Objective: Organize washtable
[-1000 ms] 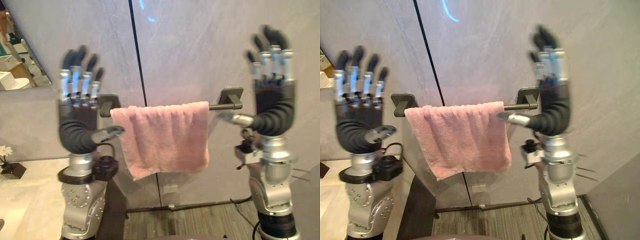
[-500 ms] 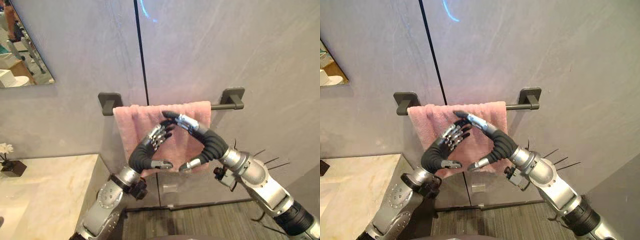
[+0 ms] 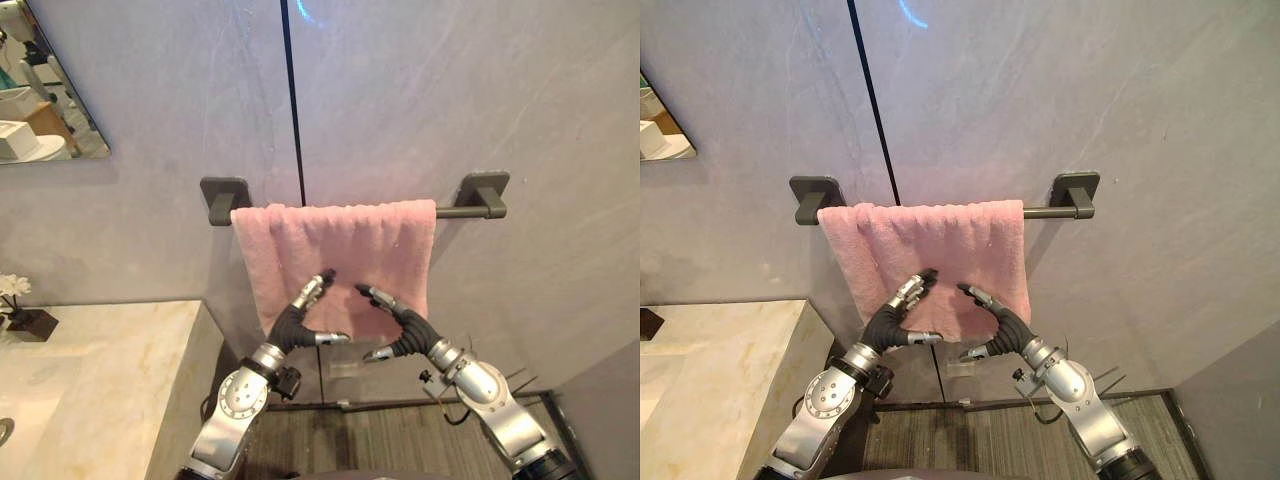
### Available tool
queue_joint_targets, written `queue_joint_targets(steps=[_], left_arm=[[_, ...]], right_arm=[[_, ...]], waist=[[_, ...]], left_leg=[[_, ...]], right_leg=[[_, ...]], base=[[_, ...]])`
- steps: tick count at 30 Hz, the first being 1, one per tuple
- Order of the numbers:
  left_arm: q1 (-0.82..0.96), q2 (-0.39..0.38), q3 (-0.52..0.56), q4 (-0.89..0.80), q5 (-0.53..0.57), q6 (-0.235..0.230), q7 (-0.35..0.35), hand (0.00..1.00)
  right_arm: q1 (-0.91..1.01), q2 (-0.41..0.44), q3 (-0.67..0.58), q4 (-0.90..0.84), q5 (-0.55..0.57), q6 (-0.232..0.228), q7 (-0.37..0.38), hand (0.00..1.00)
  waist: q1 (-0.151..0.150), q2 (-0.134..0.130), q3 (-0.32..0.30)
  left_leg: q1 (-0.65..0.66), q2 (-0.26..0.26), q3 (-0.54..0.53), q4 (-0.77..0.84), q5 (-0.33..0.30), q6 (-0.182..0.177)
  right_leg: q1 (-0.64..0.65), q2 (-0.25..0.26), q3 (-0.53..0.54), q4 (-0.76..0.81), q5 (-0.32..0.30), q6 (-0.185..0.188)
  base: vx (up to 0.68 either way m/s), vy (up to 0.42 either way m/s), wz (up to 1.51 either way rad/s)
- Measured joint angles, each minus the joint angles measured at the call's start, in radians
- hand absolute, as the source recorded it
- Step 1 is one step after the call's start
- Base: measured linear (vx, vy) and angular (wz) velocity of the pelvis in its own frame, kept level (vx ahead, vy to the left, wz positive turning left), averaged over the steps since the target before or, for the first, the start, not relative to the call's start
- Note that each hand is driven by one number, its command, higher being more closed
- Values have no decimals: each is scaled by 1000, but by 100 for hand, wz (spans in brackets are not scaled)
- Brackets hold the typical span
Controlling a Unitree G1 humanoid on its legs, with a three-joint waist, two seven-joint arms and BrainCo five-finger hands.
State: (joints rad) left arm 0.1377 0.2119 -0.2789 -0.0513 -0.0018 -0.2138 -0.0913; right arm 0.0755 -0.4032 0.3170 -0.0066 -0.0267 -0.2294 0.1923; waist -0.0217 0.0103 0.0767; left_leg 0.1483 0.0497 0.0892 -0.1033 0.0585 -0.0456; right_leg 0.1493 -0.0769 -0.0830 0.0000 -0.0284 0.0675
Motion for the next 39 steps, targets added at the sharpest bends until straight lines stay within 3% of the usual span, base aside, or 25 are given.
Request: queue_joint_targets(steps=[3,9,19,27,39], left_arm=[[0,-23,48,52,55,-4,49,0],[0,-52,111,98,63,-9,115,0],[20,-104,261,94,62,-9,156,0],[147,-160,324,0,49,-9,155,0],[292,-206,333,-38,9,-9,111,0]], right_arm=[[4,58,-64,28,-37,-1,-43,0],[5,128,-151,39,-103,-1,-109,0],[76,230,-310,37,-101,-1,-149,0],[191,308,-440,16,-88,0,-171,0],[340,394,-443,-105,-13,0,-169,0]], waist=[[-9,3,4],[-18,-10,13],[-19,-16,20],[-20,-20,23],[-13,-27,17]], left_leg=[[-7,2,-5,0,0,0],[-28,0,-8,1,0,0],[-45,-4,-17,2,1,-1],[-38,-1,-12,0,0,-1],[-26,2,6,7,-12,1]], right_leg=[[-3,0,-3,-3,-1,0],[-17,0,-7,-4,0,0],[-32,-5,-28,-3,-4,2],[-30,-6,-26,-3,-5,1],[-13,-15,-29,0,-8,5]], base=[[4,-10,4],[2,-2,1],[2,-6,3],[-22,-6,-2],[1,0,0]])
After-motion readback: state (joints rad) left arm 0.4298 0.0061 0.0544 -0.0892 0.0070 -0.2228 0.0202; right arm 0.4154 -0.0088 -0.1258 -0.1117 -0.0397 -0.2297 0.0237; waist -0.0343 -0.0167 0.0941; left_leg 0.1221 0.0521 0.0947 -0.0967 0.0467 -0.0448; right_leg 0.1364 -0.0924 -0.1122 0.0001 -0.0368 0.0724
